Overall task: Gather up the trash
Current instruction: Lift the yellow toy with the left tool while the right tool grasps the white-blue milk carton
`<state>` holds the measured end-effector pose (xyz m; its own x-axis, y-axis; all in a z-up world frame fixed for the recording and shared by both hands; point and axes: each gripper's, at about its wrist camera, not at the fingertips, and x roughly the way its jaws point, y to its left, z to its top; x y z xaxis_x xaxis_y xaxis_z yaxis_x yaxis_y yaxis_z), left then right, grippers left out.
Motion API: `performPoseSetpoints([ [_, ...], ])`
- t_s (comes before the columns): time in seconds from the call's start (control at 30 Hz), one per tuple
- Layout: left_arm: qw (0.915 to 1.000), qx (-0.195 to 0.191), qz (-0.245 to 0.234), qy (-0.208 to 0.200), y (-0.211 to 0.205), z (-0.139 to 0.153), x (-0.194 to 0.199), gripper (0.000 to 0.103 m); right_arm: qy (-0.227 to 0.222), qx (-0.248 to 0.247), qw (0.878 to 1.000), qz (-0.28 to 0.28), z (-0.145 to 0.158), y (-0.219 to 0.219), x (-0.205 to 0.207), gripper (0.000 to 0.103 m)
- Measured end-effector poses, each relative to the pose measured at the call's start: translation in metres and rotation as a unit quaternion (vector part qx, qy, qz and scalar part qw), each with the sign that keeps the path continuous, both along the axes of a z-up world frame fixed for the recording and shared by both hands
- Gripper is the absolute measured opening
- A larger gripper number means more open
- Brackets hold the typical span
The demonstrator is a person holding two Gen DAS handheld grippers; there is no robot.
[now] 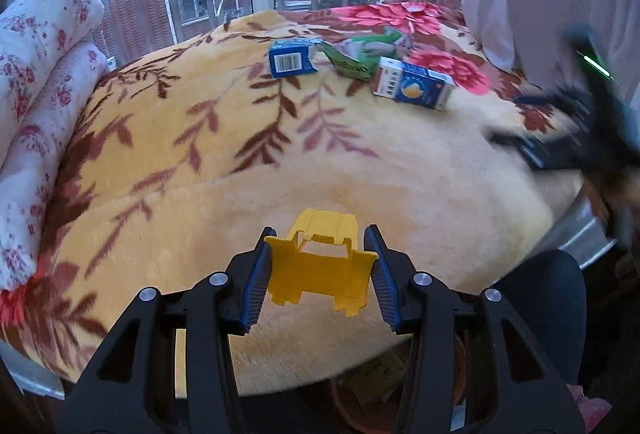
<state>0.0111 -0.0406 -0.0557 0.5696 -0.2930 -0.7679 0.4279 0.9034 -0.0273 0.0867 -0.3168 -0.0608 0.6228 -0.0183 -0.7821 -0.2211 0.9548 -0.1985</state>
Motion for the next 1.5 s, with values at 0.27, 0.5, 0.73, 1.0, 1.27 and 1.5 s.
performPoseSetpoints([
  [0.27,0.9998,-0.006,0.009,0.015,0.004,-0.005,-0.007,0.045,0.047,-0.054,0.996,-0.062,-0.023,0.0,0.111,0.085],
  [0.5,0.9997,-0.007,0.01,0.021,0.005,-0.007,-0.005,0.045,0.078,-0.101,0.99,-0.061,-0.042,0.008,0.134,0.076],
  [0.73,0.9996,-0.013,0.009,0.025,0.005,-0.008,-0.004,0.045,0.078,-0.152,0.984,-0.042,-0.048,0.018,0.113,0.044],
  [1.0,0.9994,-0.014,0.013,0.029,0.006,-0.008,-0.002,0.045,0.061,-0.124,0.99,-0.034,-0.033,0.015,0.084,0.037],
  [1.27,0.9996,-0.011,0.013,0.024,0.007,-0.005,-0.007,0.045,0.029,-0.078,0.996,-0.017,-0.002,0.022,0.04,0.034],
  [1.5,0.9997,-0.008,0.011,0.021,0.008,-0.003,-0.009,0.045,0.005,-0.045,0.999,0.009,0.022,0.034,-0.007,0.034],
])
